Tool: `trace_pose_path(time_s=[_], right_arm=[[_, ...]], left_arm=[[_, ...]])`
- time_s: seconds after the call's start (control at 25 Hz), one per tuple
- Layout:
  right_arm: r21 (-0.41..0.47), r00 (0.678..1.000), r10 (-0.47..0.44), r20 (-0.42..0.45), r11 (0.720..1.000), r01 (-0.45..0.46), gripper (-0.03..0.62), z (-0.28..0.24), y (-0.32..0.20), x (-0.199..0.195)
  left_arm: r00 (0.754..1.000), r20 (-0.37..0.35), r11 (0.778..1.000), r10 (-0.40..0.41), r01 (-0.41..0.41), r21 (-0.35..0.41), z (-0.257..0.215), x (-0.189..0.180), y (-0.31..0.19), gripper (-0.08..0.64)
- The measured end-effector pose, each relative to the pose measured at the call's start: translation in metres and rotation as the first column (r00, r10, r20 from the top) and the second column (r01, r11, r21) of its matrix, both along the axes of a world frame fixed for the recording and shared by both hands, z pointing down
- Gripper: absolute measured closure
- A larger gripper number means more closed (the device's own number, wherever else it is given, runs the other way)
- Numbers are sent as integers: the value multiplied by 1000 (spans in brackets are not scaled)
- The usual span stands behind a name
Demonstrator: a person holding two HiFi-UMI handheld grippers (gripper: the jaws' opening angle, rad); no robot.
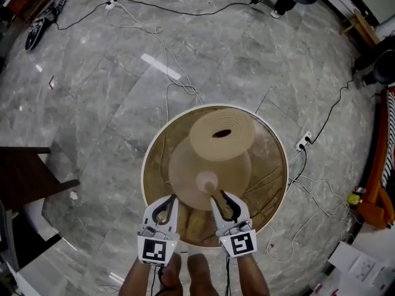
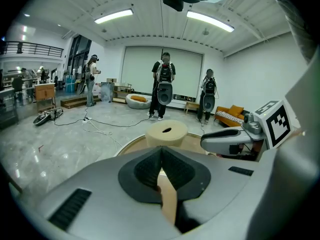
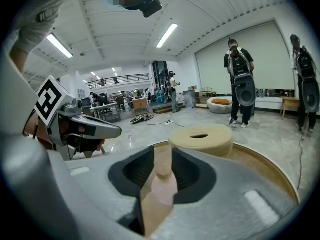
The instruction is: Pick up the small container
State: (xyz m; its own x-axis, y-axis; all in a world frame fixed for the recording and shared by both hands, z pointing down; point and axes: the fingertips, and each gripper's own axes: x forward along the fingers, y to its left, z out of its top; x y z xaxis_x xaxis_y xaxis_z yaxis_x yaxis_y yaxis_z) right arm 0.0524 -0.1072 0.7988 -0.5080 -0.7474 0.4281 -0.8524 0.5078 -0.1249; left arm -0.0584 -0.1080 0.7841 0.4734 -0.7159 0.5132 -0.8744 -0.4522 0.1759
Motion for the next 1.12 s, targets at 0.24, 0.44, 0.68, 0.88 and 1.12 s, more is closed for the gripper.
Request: trace_pose_path(time_s=[0.24, 0.44, 0.68, 0.88, 1.12], right_arm=[[-29, 999, -46, -19, 999, 45, 403, 31, -3, -16], [-48, 998, -54, -43, 998, 51, 380, 54, -9, -22], [-53, 997, -58, -45, 997, 56, 380, 71, -14, -28], [-71, 996, -59, -63, 996, 54, 380, 82, -18, -33], [-59, 996, -43, -74, 998, 39, 382, 87, -26, -35]], left_arm=[[1000, 2, 1000, -17, 17, -10, 13, -7, 6, 541], [1000, 2, 999, -29, 29, -21, 23, -12, 6, 541], [999, -3, 998, -46, 46, -38, 36, -16, 9, 541], [999, -5, 997, -51, 51, -51, 44, -21, 11, 541], [998, 6, 996, -58, 58, -70, 52, -28, 9, 541]])
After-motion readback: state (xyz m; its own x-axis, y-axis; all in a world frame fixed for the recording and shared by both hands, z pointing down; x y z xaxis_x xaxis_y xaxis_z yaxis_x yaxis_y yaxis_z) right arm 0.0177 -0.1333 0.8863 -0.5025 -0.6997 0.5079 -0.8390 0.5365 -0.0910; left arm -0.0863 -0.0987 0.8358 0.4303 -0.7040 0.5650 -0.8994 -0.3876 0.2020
